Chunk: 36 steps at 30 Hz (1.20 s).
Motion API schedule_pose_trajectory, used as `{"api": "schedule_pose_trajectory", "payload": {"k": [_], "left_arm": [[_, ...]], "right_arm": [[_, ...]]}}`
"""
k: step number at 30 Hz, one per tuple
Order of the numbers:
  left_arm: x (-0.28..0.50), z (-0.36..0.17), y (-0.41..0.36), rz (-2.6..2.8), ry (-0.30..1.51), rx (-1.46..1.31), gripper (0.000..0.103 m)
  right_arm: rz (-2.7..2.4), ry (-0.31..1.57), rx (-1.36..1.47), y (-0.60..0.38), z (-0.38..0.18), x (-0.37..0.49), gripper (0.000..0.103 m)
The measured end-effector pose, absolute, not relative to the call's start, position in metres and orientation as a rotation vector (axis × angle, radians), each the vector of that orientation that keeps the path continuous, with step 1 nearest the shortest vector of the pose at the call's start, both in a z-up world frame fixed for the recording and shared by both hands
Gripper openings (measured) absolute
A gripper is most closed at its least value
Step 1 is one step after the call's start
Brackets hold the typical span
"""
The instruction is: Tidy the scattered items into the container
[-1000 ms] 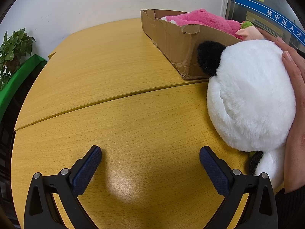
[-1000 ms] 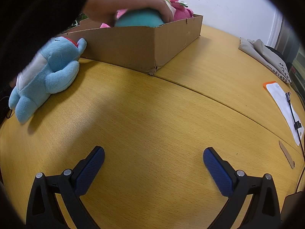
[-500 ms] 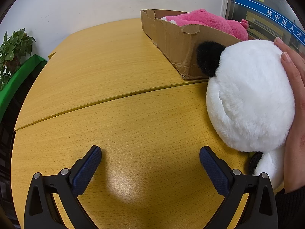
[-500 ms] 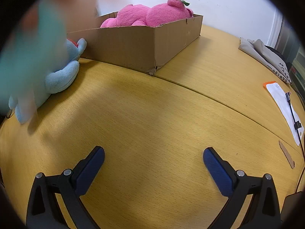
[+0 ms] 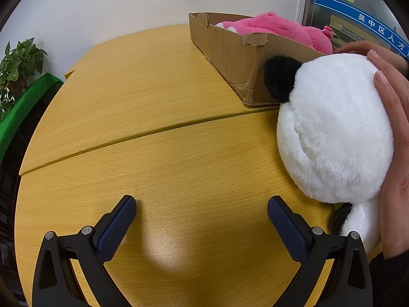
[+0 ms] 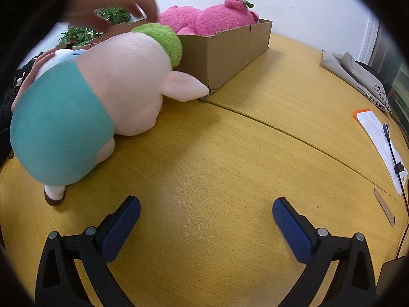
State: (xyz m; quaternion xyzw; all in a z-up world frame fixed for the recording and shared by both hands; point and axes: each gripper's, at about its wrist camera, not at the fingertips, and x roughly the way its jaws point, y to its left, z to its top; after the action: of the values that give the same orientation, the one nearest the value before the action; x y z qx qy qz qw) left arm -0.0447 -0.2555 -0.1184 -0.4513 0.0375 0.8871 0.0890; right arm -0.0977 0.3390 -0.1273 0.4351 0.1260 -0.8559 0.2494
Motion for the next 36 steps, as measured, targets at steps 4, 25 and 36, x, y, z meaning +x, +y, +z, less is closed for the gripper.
{"api": "schedule_pose_trajectory", "payload": {"k": [4,25,36], "left_arm": [[-0.0446,-0.1182,-0.2555,2.640,0.111,-1.343,0.103],[-0.0446,-0.1171,-0.2554,2.642,0.110,-1.345,0.103],[-0.0446,-0.1165,-0.2553,2.643,0.109,-1.346,0.103]], "right_arm": [[-2.331,0.343,1.185,0.3391,-0.1272,-0.0977,0.103],[-2.331,0.344,1.188,0.3382,-0.1267,-0.1009,0.103],[-2.331,0.344,1.186,0.3380,-0.1269,-0.1001,0.103]]}}
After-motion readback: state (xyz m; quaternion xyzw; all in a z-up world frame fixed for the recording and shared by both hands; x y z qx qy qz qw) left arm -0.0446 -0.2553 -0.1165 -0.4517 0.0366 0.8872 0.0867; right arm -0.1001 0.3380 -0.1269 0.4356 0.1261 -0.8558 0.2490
